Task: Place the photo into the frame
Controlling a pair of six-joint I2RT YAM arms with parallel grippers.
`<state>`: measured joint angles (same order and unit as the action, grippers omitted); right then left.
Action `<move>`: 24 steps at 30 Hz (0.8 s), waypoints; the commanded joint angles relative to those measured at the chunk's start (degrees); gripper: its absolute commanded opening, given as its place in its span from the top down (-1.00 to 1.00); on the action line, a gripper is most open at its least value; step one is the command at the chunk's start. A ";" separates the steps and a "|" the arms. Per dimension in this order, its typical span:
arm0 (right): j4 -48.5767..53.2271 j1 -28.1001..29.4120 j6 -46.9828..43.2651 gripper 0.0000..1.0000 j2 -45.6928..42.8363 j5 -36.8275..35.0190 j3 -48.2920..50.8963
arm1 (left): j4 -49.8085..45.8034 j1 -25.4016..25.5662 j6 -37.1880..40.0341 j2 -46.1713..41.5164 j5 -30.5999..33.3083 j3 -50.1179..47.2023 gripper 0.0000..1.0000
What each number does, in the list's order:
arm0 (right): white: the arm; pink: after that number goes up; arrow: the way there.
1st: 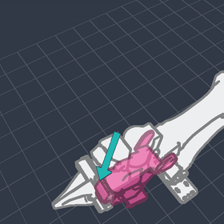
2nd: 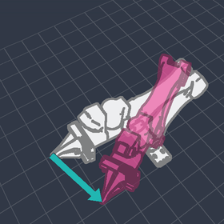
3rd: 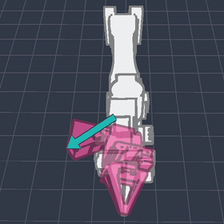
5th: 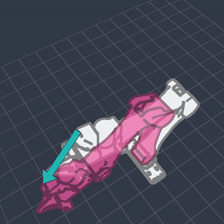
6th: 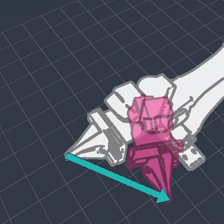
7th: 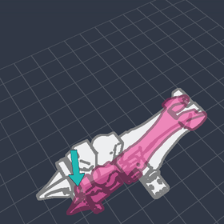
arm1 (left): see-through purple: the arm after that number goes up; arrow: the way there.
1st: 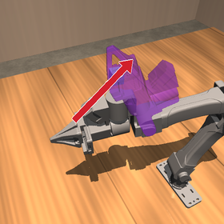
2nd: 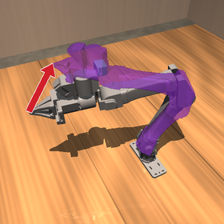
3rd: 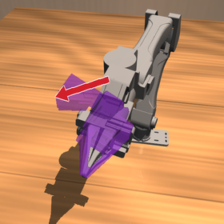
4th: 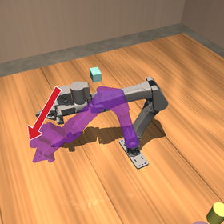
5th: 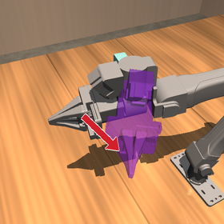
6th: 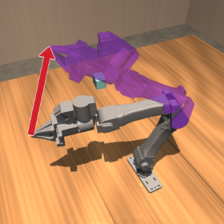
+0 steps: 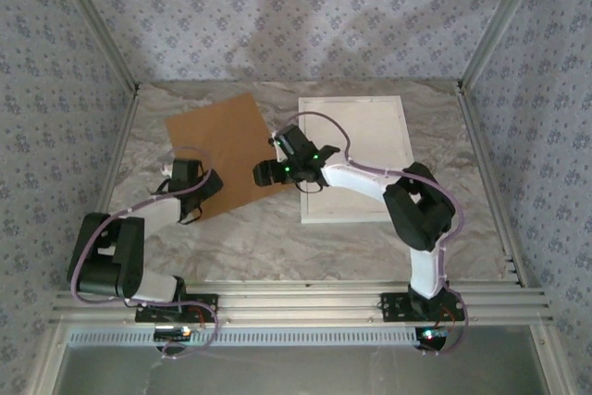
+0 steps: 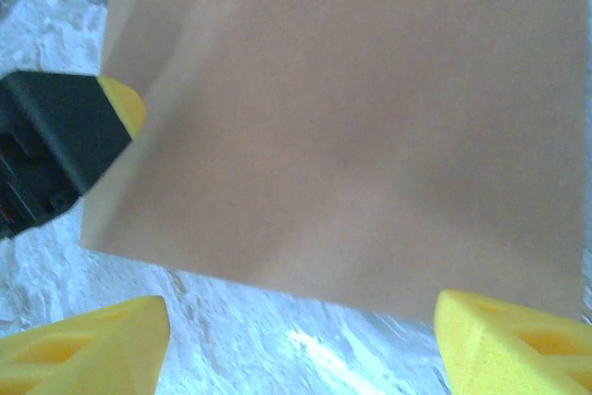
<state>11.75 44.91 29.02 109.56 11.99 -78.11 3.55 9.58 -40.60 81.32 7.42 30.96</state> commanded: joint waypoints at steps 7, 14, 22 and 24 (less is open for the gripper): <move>5.79 -1.34 -3.21 -0.54 2.49 -6.58 -4.40 | -9.50 1.27 2.43 -2.23 -4.62 2.17 -0.97; 11.34 -3.58 -5.90 -0.55 14.67 -7.66 -19.14 | -7.67 -3.26 2.62 -4.77 -3.99 1.67 -0.97; 16.39 -5.01 -7.13 -0.56 24.83 -10.39 -31.88 | -4.18 -4.87 2.19 1.16 -6.50 3.83 -0.97; 17.47 -5.01 -7.54 -0.56 26.30 -10.88 -34.08 | -3.44 -4.85 1.85 2.08 -7.01 4.11 -0.97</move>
<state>24.91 39.94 23.03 133.93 3.16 -108.16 -2.85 5.10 -38.92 81.32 2.61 33.98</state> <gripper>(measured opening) 0.781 0.985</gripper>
